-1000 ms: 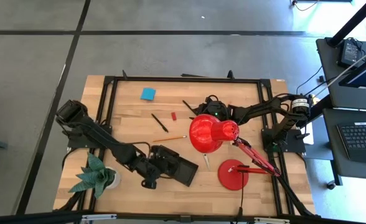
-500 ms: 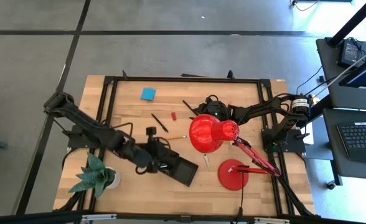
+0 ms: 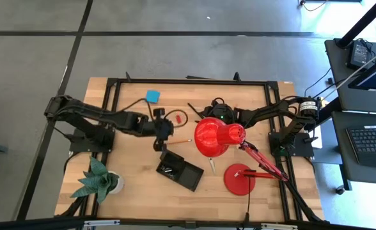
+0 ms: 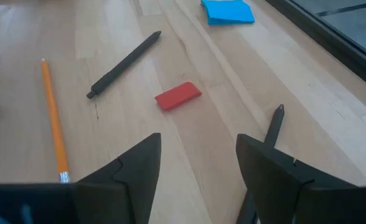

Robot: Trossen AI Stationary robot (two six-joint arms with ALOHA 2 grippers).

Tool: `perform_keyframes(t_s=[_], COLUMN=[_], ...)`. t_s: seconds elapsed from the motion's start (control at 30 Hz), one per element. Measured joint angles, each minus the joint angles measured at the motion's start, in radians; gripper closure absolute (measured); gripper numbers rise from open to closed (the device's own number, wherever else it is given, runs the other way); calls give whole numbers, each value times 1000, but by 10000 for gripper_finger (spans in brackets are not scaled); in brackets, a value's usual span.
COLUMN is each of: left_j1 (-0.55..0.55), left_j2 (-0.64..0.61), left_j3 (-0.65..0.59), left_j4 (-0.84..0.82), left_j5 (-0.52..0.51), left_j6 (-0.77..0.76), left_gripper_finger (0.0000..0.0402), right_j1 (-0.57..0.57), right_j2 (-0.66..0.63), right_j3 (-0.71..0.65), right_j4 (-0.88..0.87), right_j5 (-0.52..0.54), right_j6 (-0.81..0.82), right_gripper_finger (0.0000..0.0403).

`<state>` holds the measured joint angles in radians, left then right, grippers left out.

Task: Pick and place office supplies into organizer
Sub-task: Put the left black pen into the desk organizer

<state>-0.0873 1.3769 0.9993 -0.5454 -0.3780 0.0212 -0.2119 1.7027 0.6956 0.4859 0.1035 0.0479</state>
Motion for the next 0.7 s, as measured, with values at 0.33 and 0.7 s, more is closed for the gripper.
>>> perform_keyframes(t_s=[0.33, 0.7], left_j1=[258, 416], left_j2=[9, 68], left_j3=[-1, 1], left_j4=[36, 102], left_j5=[285, 450], left_j6=[171, 321], left_gripper_finger=[288, 278], right_j1=[0, -5], right_j2=[0, 0], right_j3=[0, 0], right_j4=[-4, -2], right_j5=[0, 0], right_j6=[-2, -3], right_gripper_finger=[191, 191])
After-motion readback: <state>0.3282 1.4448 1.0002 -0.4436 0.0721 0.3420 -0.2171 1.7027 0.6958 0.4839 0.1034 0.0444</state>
